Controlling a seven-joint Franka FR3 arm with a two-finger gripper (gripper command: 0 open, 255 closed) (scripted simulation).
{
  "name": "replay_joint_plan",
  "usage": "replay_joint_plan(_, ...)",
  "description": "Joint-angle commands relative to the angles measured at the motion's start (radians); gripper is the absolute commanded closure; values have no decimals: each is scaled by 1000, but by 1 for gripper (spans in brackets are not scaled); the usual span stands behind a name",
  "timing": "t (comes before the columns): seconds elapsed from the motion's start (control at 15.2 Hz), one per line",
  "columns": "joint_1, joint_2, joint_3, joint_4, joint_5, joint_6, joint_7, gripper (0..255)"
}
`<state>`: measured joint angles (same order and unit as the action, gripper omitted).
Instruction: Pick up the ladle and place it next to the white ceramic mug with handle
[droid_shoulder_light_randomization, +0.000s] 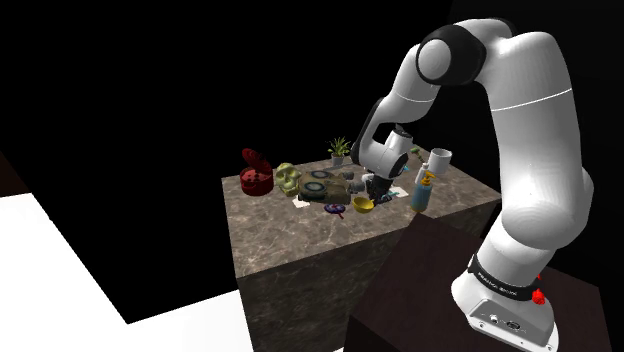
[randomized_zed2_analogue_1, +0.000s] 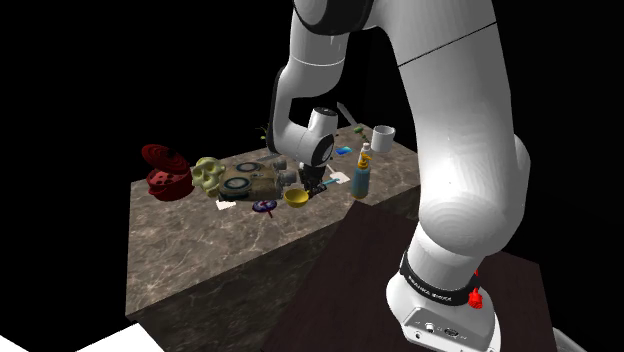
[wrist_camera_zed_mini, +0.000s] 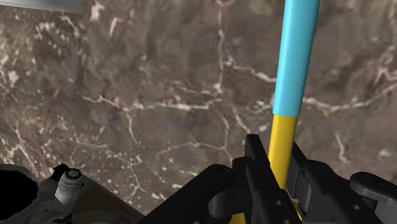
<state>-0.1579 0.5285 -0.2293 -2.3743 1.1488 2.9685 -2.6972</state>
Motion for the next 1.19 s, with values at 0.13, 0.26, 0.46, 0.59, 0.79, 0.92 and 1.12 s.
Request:
replay_joint_plan(0.13, 0, 0, 0, 0, 0, 0, 0, 255)
replay_joint_plan(0.26, 0, 0, 0, 0, 0, 0, 0, 255)
replay_joint_plan(0.46, 28, -30, -32, -20, -43, -15, 42, 255)
replay_joint_plan(0.59, 56, -60, -66, -38, -87, -29, 83, 255)
replay_joint_plan(0.79, 101, -105, -120, -64, -157, -51, 147, 255)
replay_joint_plan(0.92, 131, -135, -157, -80, -205, -66, 189, 255)
replay_joint_plan(1.12, 177, -181, -215, -103, -282, -87, 255, 255)
